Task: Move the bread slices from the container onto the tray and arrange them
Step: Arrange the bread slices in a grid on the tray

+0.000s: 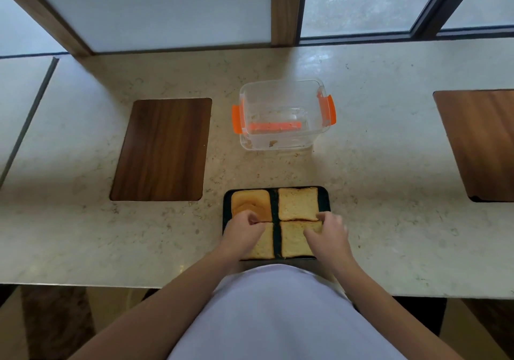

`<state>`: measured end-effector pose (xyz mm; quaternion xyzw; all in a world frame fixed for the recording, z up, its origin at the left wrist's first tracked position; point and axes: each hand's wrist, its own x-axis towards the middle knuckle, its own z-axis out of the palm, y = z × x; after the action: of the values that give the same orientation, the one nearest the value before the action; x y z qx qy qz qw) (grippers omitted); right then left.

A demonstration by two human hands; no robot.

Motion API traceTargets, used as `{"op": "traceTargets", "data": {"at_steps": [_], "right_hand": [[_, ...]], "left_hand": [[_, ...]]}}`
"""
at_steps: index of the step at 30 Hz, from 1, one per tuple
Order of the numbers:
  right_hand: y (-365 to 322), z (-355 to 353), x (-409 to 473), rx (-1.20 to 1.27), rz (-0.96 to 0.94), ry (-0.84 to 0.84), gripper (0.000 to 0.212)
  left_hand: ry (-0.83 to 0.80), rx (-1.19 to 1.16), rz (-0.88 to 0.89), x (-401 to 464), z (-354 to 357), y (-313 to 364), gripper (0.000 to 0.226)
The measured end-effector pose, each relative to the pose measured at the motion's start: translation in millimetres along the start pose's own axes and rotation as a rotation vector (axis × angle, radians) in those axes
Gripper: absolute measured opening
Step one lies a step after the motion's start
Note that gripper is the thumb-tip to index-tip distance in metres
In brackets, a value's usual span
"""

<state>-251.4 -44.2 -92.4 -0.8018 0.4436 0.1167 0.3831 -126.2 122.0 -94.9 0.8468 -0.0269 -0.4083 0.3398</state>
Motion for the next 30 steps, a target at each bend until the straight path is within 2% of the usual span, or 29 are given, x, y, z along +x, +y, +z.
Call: {"op": "traceTargets", "data": {"at_steps": [2, 4, 7, 10, 14, 16, 17, 20, 23, 25, 30], "right_hand": [[-11, 7, 3, -0.032, -0.094, -0.004, 0.052], [-25, 13, 8, -0.016, -0.132, -0.034, 0.051], [-48, 23, 12, 0.096, -0.113, -0.205, 0.053], [-64, 35, 13, 0.085, -0.059, -0.390, 0.056], [-73, 41, 10, 0.047, -0.004, -0.442, 0.028], [-74, 41, 11, 0.042, 0.003, -0.453, 0.022], [-75, 41, 11, 0.045, 0.006, -0.455, 0.027], [-75, 41, 12, 0.063, 0.023, -0.460, 0.042], [-76, 38, 13, 0.095, 0.056, -0.470, 0.053], [-77, 37, 12, 0.122, 0.068, -0.479, 0.049], [-79, 38, 9, 0.188, 0.065, -0.501, 0.038]], "left_hand": [[0.156, -0.030, -0.045, 1, -21, -14, 0.037], [0.205, -0.060, -0.117, 2, -33, -22, 0.046], [0.179, -0.100, -0.149, 2, -35, -23, 0.056], [0.137, -0.101, -0.162, 3, -32, -19, 0.060], [0.092, -0.116, -0.182, 6, -30, -15, 0.060], [0.090, -0.143, -0.199, 9, -31, -14, 0.060], [0.091, -0.157, -0.217, 10, -31, -14, 0.060], [0.092, -0.213, -0.254, 13, -33, -13, 0.052], [0.085, -0.192, -0.246, 11, -34, -8, 0.012], [0.054, -0.206, -0.252, 11, -36, -6, 0.017], [0.047, -0.244, -0.267, 11, -43, -3, 0.012]]}}
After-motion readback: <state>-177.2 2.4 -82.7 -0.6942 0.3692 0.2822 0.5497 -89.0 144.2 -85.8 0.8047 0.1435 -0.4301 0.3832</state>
